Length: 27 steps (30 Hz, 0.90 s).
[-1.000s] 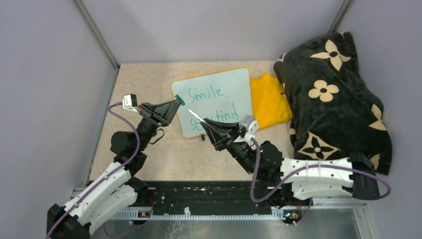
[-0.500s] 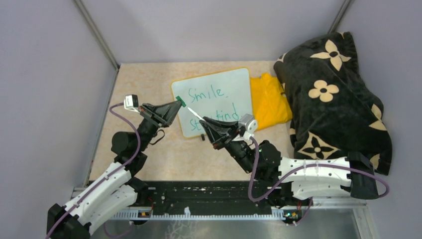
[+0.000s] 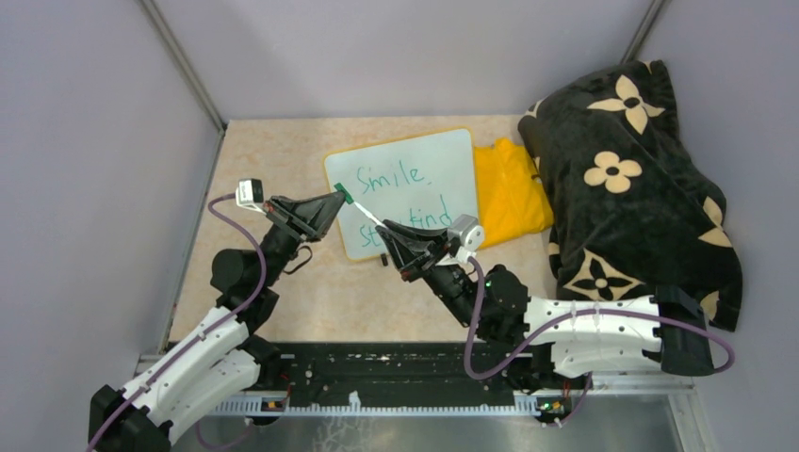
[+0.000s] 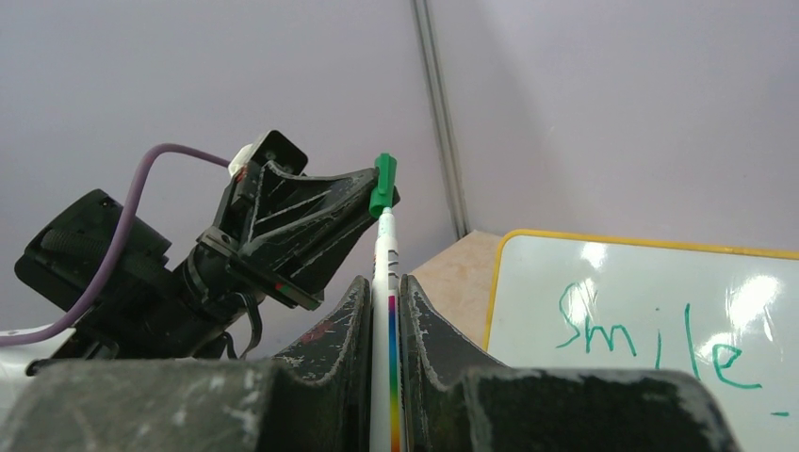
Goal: Write a sentence on the whiteboard
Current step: Close the whiteboard marker at the center of the board.
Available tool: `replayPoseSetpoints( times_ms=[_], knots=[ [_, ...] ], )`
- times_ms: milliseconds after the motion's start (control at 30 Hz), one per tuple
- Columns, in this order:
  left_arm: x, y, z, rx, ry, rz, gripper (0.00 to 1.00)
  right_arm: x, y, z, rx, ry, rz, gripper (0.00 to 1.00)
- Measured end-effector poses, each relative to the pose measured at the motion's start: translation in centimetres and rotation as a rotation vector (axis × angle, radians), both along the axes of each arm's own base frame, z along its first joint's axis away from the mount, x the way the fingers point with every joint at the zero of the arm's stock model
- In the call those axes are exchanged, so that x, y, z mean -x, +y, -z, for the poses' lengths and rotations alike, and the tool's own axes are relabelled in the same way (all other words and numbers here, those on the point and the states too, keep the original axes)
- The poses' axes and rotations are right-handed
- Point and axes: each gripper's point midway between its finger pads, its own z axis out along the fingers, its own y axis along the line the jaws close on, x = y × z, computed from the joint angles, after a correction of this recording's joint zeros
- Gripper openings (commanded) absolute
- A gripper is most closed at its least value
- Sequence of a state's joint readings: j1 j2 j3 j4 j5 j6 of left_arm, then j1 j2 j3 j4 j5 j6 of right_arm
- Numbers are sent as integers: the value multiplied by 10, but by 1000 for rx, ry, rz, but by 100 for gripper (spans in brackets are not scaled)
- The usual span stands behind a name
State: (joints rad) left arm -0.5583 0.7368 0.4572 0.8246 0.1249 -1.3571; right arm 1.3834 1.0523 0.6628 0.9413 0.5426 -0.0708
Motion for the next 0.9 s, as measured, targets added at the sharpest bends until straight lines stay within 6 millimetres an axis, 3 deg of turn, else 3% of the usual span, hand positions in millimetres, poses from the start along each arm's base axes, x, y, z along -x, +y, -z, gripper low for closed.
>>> replayPoseSetpoints(
  times_ms=[667,900],
  knots=[
    [1,0,0,-2,-3,4,0,-2,0,2,3,8,10,0],
    [0,9,-3,12,-12,-49,0,-2,0,3,8,11,9,0]
  ],
)
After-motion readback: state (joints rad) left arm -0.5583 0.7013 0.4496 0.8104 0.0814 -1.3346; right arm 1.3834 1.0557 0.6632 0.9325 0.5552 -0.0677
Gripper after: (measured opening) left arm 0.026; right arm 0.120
